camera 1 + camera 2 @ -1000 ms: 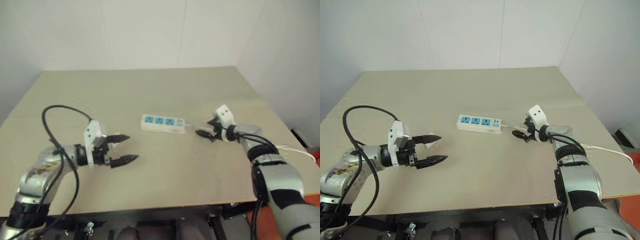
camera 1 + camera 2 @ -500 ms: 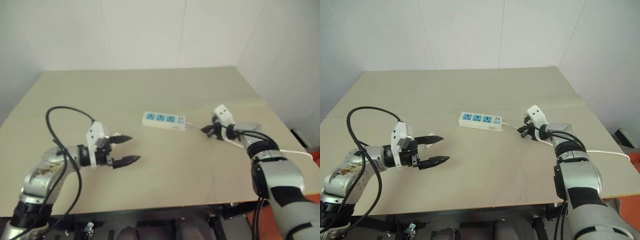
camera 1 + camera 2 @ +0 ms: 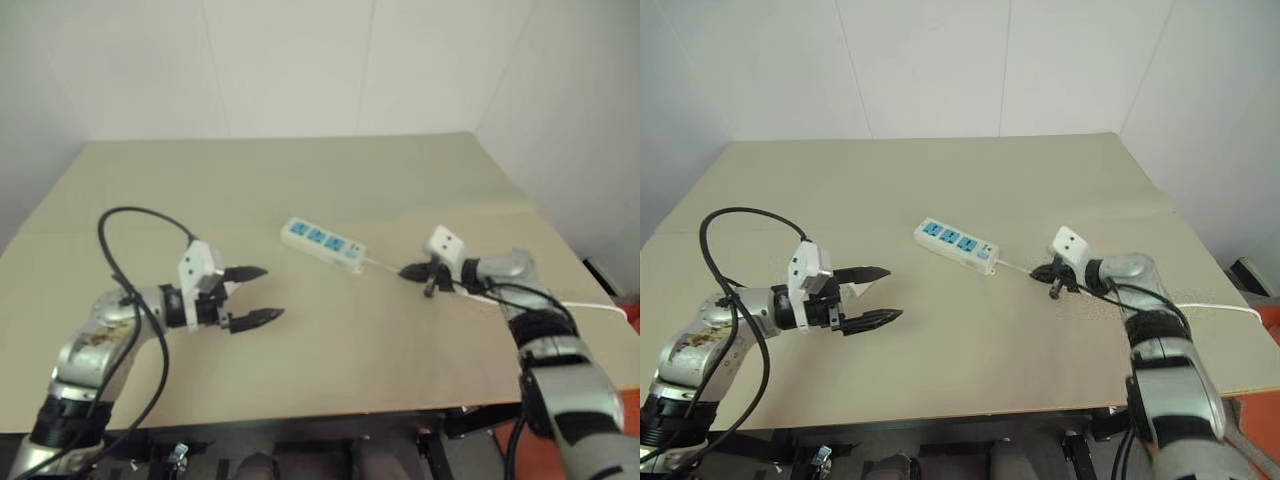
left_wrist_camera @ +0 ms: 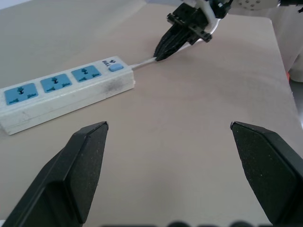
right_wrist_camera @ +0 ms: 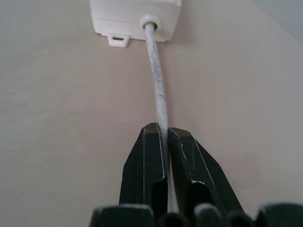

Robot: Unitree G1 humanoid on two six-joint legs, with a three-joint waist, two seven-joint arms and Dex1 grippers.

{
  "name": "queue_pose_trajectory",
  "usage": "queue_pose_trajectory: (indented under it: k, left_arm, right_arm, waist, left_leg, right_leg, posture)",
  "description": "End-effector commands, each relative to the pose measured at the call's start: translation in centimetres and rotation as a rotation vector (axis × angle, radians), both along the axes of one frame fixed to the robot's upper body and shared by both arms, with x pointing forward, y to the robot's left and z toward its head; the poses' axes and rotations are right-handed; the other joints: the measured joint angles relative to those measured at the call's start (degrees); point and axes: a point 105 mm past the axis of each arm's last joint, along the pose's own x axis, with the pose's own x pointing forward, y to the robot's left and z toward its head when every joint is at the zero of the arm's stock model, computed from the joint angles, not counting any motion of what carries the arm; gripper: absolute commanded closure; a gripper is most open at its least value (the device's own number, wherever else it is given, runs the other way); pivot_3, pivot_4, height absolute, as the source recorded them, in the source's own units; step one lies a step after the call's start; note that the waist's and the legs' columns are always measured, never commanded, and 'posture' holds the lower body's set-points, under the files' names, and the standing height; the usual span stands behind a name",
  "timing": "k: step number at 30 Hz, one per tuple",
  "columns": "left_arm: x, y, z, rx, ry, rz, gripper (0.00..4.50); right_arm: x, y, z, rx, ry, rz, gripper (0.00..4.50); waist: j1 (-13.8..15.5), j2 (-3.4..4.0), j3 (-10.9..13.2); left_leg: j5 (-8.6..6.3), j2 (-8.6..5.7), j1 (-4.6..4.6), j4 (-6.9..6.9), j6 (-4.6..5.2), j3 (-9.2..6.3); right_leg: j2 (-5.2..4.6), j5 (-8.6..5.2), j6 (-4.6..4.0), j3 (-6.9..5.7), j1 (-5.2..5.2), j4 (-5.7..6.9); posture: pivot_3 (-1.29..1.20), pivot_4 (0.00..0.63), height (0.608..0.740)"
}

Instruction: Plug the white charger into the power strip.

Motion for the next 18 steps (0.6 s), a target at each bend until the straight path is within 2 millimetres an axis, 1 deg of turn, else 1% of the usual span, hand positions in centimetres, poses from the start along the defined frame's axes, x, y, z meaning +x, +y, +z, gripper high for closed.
queue_pose_trajectory:
  k: [1, 4, 5, 6, 7, 11, 14, 17, 18]
  left_arm:
    - [0.2, -0.1, 0.7, 0.007, -0.045, -0.013, 0.0]
    - [0.4, 0.0, 0.9, 0.007, -0.049, -0.016, 0.0]
    - [0.4, 0.0, 0.9, 0.01, -0.052, -0.019, 0.0]
    - [0.5, 0.0, 0.9, 0.015, -0.057, -0.024, 0.0]
    - [0.5, 0.0, 0.8, 0.018, -0.059, -0.027, 0.0]
    - [0.5, -0.3, 0.7, 0.013, -0.053, -0.052, 0.0]
    - [0.7, -0.6, 0.6, 0.018, -0.052, -0.071, 0.0]
    - [1.0, -0.8, 0.8, 0.014, -0.056, -0.077, 0.0]
    - [1.1, -0.9, 0.9, 0.012, -0.058, -0.078, 0.0]
  right_arm:
    - [-2.1, -0.1, 2.7, 0.017, -0.112, -0.023, 4.48]
    - [-4.2, -1.0, 2.5, 0.024, -0.111, -0.098, 4.48]
    - [-4.9, -1.4, 2.5, 0.028, -0.113, -0.13, 4.48]
    - [-5.6, -1.7, 2.6, 0.037, -0.113, -0.16, 4.48]
    - [-6.1, -1.9, 2.7, 0.044, -0.111, -0.181, 4.48]
    - [-8.5, -2.6, 2.7, 0.043, -0.102, -0.187, 4.48]
    - [-8.7, -3.2, 2.0, 0.024, -0.081, -0.2, 4.48]
    - [-8.7, -3.2, 1.5, 0.032, -0.037, -0.182, 4.48]
    - [-8.8, -3.1, 1.3, 0.032, -0.023, -0.166, 4.14]
  waist:
    - [0.2, 0.0, 0.0]
    - [0.4, 0.0, 0.0]
    - [0.5, 0.0, 0.0]
    - [0.7, 0.0, 0.0]
    - [0.7, 0.0, 0.0]
    - [1.0, 0.0, 0.0]
    - [1.1, -0.02, 0.0]
    - [1.3, -0.02, 0.0]
    - [1.3, -0.02, 0.0]
  left_leg:
    - [0.0, 0.0, -0.01, 0.0, 0.0, -0.01]
    - [0.0, -0.02, 0.0, 0.01, 0.0, -0.01]
    - [0.0, -0.01, 0.02, 0.01, 0.0, 0.0]
    - [0.0, -0.02, 0.0, 0.01, 0.0, -0.01]
    - [0.0, -0.01, 0.0, 0.01, 0.0, -0.01]
    - [0.0, -0.01, 0.01, 0.01, 0.0, 0.02]
    - [0.0, -0.01, 0.02, 0.01, 0.0, 0.03]
    - [0.0, -0.01, 0.04, 0.01, 0.0, 0.04]
    - [0.0, -0.01, 0.04, 0.01, 0.0, 0.04]
  right_leg:
    - [0.0, 0.0, 0.0, -0.01, -0.01, 0.0]
    - [-0.01, -0.01, 0.02, -0.02, 0.0, 0.02]
    - [0.0, -0.06, 0.1, -0.01, 0.0, 0.01]
    - [0.0, -0.24, 0.4, -0.02, 0.0, 0.01]
    - [0.0, -0.26, 0.42, -0.02, 0.0, 0.0]
    - [0.0, -0.29, 0.48, 0.0, 0.0, -0.02]
    - [0.01, -0.3, 0.49, 0.0, 0.02, -0.05]
    - [0.01, -0.3, 0.49, 0.0, 0.03, -0.03]
    - [0.01, -0.3, 0.49, 0.0, 0.02, -0.03]
  posture:
    - [0.0, 0.15, 0.74]
    - [0.0, 0.15, 0.74]
    - [0.0, 0.15, 0.74]
    - [0.0, 0.15, 0.74]
    - [0.0, 0.15, 0.74]
    - [0.0, 0.15, 0.74]
    - [0.0, 0.15, 0.74]
    - [0.0, 0.15, 0.74]
    - [0.0, 0.15, 0.74]
